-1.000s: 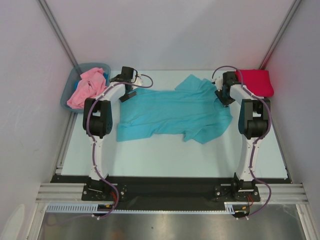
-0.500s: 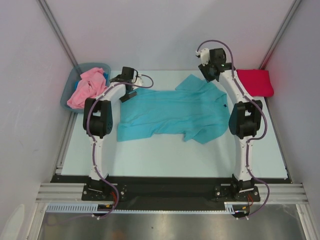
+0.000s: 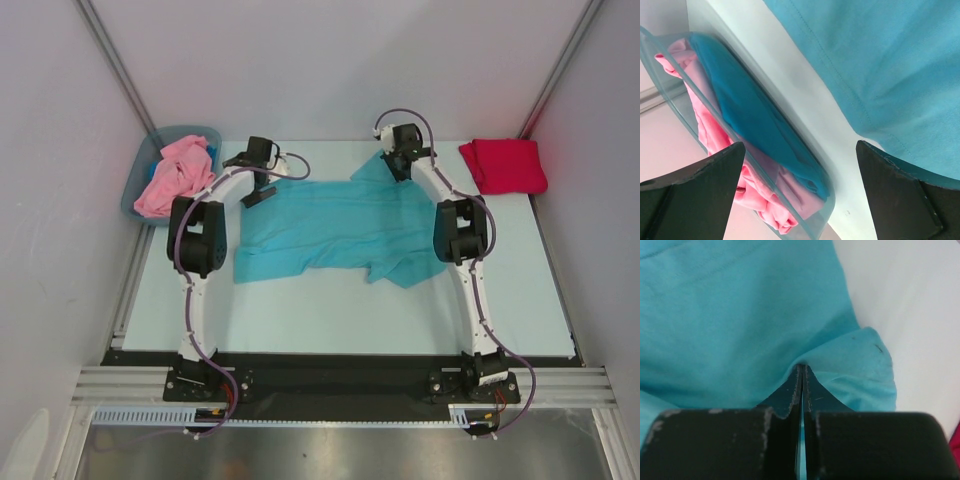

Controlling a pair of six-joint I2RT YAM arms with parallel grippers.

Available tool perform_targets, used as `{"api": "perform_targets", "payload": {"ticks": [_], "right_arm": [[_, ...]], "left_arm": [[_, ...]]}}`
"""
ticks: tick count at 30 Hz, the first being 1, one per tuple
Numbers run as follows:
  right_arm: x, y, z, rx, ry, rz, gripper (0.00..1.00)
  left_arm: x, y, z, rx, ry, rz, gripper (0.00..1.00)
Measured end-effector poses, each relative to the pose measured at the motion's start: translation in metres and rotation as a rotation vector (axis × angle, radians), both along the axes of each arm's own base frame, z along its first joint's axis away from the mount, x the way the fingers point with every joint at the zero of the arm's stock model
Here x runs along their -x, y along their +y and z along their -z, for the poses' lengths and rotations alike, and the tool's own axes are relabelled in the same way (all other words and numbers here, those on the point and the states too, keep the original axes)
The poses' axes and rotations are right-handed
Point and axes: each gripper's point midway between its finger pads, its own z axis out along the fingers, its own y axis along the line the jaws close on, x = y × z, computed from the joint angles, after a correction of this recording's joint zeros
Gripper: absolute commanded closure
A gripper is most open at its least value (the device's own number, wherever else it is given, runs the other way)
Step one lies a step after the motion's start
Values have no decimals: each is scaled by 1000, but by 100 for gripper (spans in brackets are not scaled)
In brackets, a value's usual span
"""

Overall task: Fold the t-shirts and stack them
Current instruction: Flatten the tshirt out

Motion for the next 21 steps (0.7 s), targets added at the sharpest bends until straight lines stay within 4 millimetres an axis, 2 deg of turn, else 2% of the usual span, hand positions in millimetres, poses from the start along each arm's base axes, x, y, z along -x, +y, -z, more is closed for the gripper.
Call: {"api": "perform_targets", "payload": {"ticks": [5,10,21], "right_arm": [[-1,20,-3,-16,-22,-20,100],[1,32,-3,-26,-23,-37,100],[-2,36,5,-32,-27,-52,100]], "left_arm": [[0,1,-6,-3,-11,-3,0],[0,0,-6,-4,-11,-2,0],[0,-3,-6,-4,-12,3,0]]}}
